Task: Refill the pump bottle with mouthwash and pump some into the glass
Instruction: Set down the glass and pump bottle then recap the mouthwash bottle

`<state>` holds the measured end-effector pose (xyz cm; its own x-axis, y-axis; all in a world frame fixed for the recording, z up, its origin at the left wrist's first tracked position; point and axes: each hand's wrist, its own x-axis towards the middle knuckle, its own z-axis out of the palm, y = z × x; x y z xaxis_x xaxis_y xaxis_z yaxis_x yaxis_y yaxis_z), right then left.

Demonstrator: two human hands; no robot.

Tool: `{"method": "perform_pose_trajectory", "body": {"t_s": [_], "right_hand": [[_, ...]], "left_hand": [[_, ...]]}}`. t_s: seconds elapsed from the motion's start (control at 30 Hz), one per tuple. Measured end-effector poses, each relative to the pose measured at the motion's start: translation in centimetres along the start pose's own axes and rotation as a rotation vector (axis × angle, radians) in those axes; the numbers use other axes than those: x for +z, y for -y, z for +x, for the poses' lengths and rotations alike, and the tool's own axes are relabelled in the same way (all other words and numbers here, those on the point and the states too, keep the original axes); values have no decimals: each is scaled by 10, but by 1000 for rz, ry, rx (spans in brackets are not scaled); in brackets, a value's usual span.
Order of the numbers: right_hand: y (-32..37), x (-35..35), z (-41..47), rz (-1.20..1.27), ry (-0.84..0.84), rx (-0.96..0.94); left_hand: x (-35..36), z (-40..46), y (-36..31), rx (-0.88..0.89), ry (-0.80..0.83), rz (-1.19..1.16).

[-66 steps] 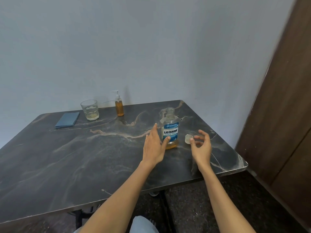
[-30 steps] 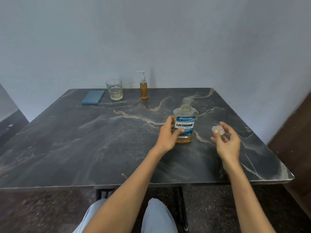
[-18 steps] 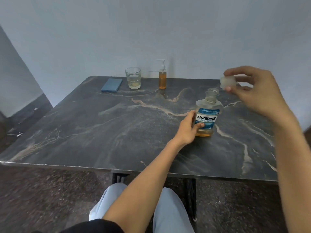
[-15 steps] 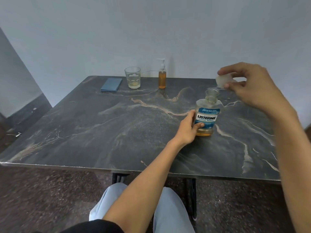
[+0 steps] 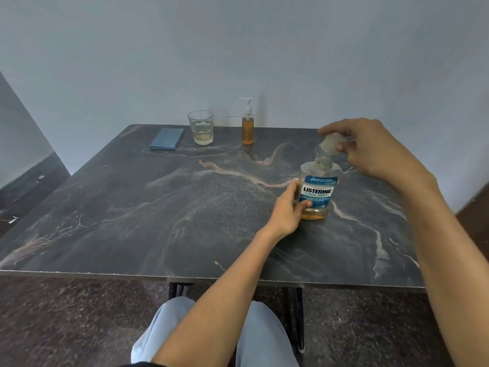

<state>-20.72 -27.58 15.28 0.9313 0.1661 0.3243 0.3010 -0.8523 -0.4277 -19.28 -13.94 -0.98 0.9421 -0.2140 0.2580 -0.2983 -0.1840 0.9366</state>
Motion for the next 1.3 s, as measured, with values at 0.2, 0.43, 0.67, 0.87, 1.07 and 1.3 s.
{"method": "perform_pose_trajectory", "body": {"t_s": [0.2, 0.43, 0.67, 0.87, 1.07, 1.3], "right_hand": [[5, 2, 0, -3, 8, 3], [6, 6, 1, -66, 117, -11], [3, -1, 3, -35, 38, -49], [-1, 6, 8, -236, -97, 80], [-9, -19, 15, 4, 137, 23], [-1, -13, 11, -2, 302, -41]], "left_hand": [[0, 0, 2, -1, 1, 14], [-1, 1, 1, -5, 0, 17], [-1, 0, 1, -17, 4, 17], [-1, 1, 0, -25, 3, 30], [-1, 1, 1, -28, 9, 31], [-2, 2, 1, -25, 4, 26]]}}
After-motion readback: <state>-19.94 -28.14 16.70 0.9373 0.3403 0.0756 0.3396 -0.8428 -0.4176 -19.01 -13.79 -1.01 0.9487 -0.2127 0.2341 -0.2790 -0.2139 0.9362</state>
